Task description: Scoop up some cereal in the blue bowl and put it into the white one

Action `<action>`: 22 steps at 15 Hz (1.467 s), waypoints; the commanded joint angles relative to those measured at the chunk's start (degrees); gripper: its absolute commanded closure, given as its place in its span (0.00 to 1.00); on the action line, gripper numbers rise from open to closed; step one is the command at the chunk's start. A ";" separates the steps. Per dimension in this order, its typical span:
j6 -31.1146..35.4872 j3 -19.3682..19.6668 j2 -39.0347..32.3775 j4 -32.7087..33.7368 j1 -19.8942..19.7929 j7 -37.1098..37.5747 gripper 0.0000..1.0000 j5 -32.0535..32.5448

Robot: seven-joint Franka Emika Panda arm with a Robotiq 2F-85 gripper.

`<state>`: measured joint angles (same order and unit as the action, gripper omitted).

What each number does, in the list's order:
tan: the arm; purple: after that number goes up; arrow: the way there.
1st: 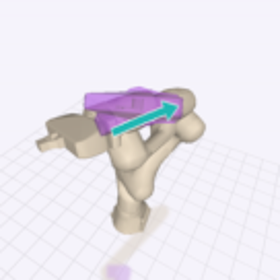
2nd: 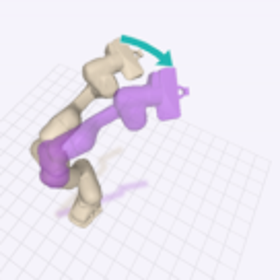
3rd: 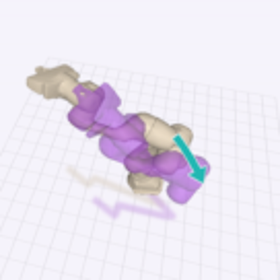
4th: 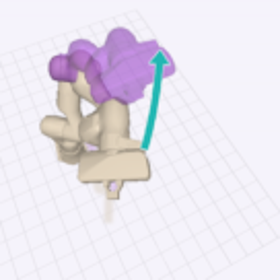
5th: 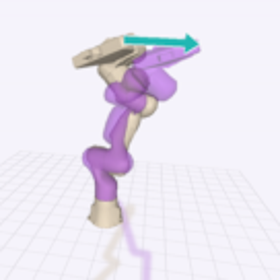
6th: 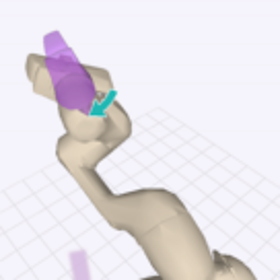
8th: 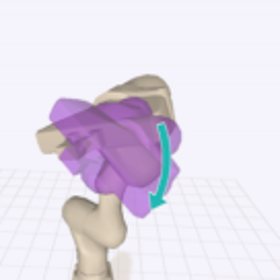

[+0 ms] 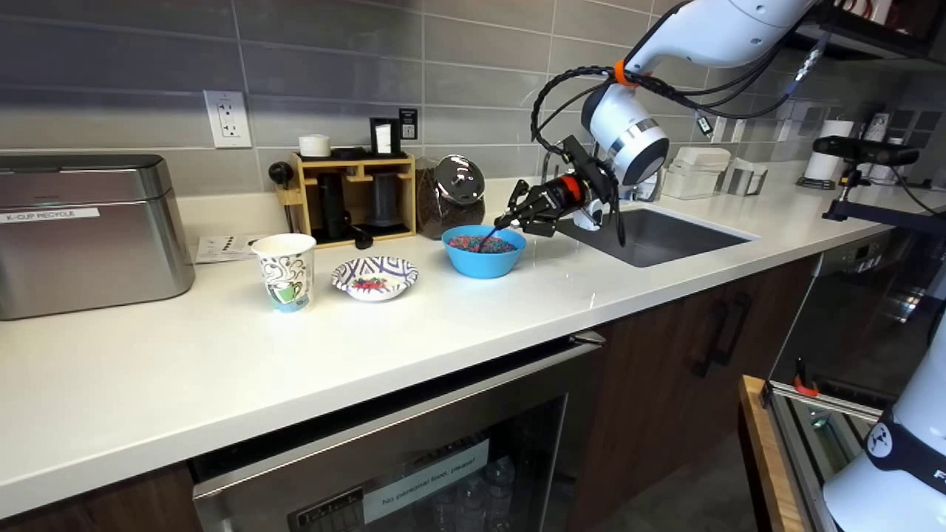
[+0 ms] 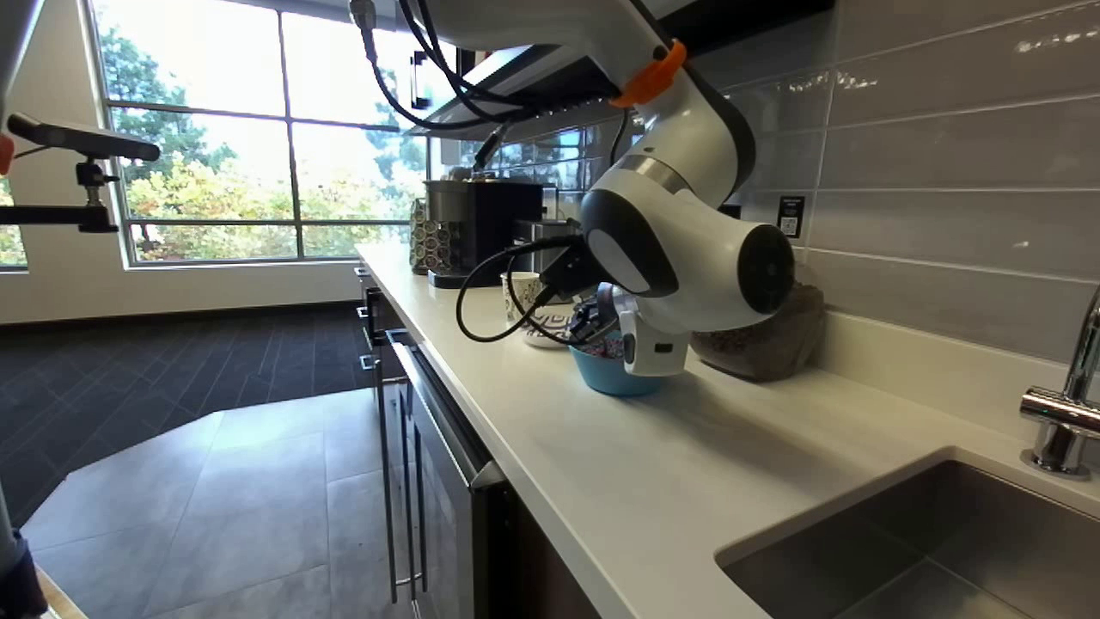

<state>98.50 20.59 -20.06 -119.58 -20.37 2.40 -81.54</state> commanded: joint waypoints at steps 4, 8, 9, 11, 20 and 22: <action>0.21 -0.56 -1.77 -0.24 -0.14 -1.87 0.99 1.34; -0.16 -0.55 -1.22 -0.52 -0.11 -2.12 0.64 1.96; -0.27 -0.57 -0.96 -0.73 -0.07 -2.02 0.56 2.26; -0.33 -0.63 -0.27 -1.06 0.03 -1.96 0.42 2.93; 5.99 2.18 17.72 -7.24 1.39 -4.14 0.00 20.66; 7.61 1.58 23.88 -9.19 1.48 -2.82 0.00 28.22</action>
<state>101.59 22.32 -7.40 -122.34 -20.18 -1.31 -62.53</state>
